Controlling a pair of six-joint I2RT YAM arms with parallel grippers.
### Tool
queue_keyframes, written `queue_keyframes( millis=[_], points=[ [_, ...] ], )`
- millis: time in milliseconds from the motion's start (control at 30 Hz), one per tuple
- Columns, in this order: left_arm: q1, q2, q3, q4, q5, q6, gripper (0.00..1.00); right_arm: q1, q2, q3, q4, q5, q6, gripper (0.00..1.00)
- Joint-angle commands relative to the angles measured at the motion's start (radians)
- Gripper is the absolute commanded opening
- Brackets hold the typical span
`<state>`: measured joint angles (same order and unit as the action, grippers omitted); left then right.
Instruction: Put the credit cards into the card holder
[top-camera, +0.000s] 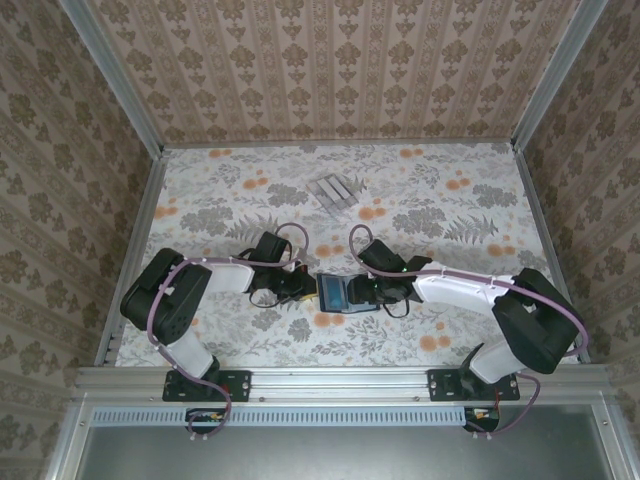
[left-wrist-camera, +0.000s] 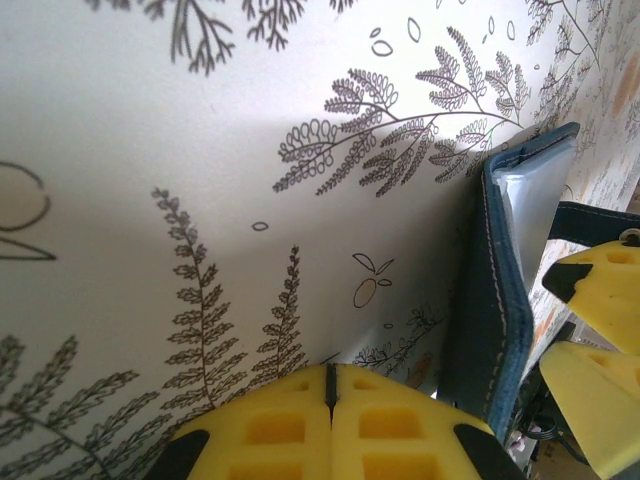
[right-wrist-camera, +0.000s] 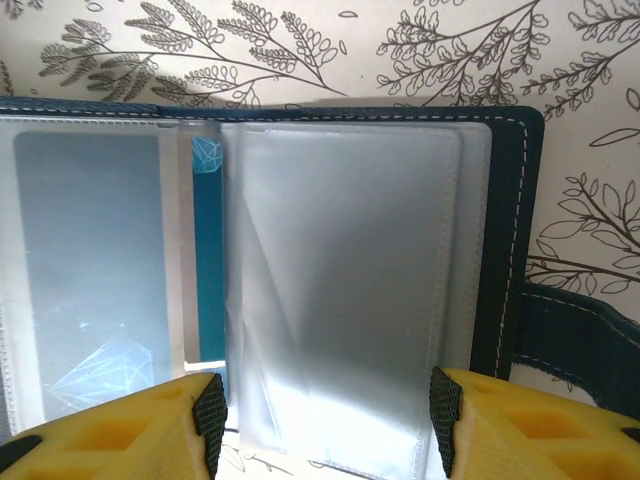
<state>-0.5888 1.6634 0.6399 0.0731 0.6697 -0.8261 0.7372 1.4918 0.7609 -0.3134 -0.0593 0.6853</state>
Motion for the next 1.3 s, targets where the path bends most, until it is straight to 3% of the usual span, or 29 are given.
queue_keyframes(
  millis=[0,333,767,1267],
  points=[
    [-0.006,0.012,0.002,-0.003,-0.002,0.014,0.05,-0.003,0.032,-0.012,0.003,0.001,0.014,0.59],
    [-0.008,0.008,-0.005,0.008,0.000,0.002,0.05,-0.003,0.033,-0.020,0.060,-0.050,0.023,0.56],
    [-0.011,0.007,0.011,-0.012,0.002,0.006,0.05,-0.003,0.021,-0.005,0.076,-0.067,-0.003,0.37],
    [-0.008,0.017,0.012,0.000,0.010,0.002,0.05,-0.004,-0.008,-0.025,0.201,-0.165,-0.016,0.36]
  ],
)
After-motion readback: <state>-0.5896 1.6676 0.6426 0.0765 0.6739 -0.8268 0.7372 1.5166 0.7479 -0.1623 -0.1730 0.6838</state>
